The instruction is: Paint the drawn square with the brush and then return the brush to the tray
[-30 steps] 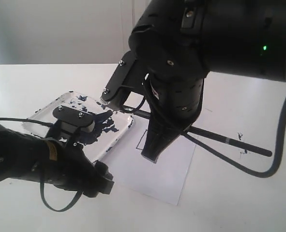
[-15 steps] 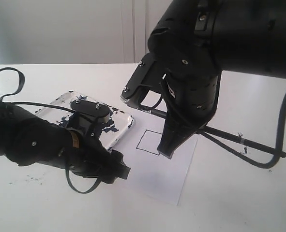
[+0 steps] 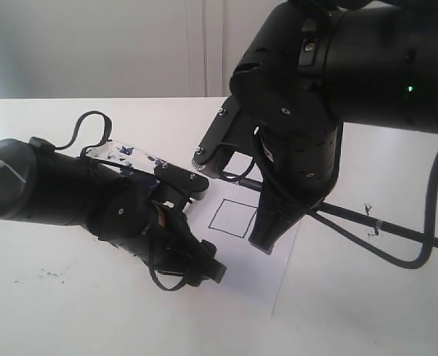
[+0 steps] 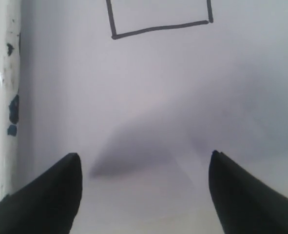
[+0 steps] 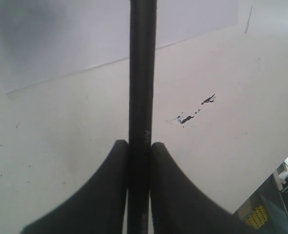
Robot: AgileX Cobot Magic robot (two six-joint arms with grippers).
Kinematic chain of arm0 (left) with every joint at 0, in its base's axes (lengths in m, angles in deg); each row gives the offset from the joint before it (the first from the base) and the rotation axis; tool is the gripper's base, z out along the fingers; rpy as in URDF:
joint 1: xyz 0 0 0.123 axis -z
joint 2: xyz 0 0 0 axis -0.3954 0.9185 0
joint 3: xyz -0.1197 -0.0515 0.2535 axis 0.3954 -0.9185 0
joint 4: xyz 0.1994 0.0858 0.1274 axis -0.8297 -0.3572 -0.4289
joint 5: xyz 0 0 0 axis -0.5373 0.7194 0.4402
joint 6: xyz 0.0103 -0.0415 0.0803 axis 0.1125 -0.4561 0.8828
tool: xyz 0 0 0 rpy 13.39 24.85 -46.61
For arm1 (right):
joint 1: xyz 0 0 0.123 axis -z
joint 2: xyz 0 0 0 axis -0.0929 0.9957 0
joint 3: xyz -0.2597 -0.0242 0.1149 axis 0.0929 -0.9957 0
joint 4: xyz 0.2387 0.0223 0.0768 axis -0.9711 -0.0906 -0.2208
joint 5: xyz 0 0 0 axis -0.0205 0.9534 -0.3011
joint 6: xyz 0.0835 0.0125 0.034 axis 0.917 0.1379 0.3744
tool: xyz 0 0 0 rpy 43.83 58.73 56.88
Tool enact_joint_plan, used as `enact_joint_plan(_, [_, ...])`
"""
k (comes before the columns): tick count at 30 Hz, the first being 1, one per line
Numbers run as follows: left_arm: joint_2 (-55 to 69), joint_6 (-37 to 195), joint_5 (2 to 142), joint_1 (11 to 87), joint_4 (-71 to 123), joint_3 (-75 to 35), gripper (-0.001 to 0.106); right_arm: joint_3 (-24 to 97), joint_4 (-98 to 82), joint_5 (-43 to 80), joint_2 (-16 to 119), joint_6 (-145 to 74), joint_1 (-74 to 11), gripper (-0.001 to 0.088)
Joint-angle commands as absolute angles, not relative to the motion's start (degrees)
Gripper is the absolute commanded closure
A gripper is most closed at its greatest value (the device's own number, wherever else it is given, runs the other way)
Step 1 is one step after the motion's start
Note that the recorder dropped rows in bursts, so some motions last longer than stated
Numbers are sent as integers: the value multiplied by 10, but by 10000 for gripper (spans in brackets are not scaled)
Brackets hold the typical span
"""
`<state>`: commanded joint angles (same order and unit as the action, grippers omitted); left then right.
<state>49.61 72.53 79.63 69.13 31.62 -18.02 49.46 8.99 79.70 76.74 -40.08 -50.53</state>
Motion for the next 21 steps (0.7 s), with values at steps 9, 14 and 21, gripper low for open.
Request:
enact_joint_plan(9, [496, 738, 836, 691, 304, -180, 304, 481, 91, 797, 772, -406, -503, 868])
enact_joint_plan(14, [496, 738, 841, 691, 299, -180, 304, 475, 119, 797, 801, -407, -478, 868])
enact_joint_plan(21, [496, 738, 857, 691, 298, -180, 304, 475, 114, 797, 850, -418, -472, 868])
